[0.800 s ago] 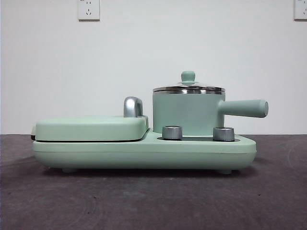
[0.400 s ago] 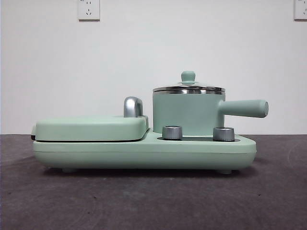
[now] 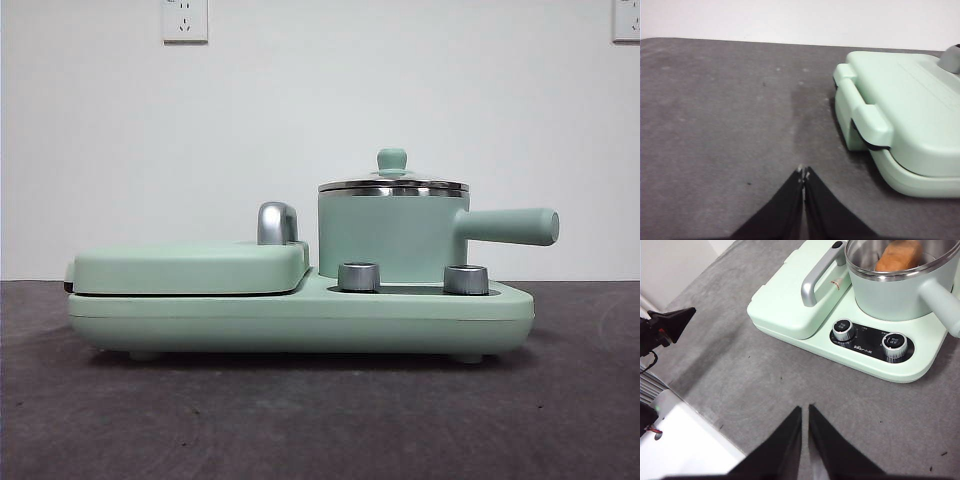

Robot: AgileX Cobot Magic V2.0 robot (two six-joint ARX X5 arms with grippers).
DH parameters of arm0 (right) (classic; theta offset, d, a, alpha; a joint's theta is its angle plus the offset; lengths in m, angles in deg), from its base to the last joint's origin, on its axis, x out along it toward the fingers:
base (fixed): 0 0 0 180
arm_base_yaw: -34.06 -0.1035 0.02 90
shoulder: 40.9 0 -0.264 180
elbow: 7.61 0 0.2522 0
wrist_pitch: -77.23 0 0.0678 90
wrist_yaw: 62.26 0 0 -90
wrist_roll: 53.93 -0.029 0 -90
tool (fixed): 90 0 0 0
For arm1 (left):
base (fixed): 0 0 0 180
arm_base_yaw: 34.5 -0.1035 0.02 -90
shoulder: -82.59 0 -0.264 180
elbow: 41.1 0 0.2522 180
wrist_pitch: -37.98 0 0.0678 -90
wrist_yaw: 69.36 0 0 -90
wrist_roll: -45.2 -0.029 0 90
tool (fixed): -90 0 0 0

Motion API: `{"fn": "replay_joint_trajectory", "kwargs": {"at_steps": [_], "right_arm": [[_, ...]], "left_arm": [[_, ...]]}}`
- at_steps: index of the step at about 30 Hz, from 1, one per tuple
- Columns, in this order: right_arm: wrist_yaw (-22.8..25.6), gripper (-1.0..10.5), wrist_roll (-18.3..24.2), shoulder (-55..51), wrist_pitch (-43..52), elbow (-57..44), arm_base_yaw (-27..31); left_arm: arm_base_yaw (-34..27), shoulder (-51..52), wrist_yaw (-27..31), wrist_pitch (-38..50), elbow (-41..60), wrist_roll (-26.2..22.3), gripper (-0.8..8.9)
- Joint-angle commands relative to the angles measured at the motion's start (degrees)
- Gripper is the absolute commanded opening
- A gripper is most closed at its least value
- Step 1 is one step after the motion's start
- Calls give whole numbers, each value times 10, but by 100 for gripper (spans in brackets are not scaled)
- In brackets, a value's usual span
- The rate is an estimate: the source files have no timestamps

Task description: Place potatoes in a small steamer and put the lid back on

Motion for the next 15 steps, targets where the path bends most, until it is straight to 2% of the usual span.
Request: {"fn": "replay_joint_trajectory", "kwargs": {"at_steps": [1, 15], "right_arm": [[0, 19, 4, 2, 6, 3, -6], [0, 19, 4, 2, 6, 3, -6]], "left_arm": [[-2, 1, 21, 5, 15, 6, 6], [-2, 1, 23, 18, 20, 6, 6]]}}
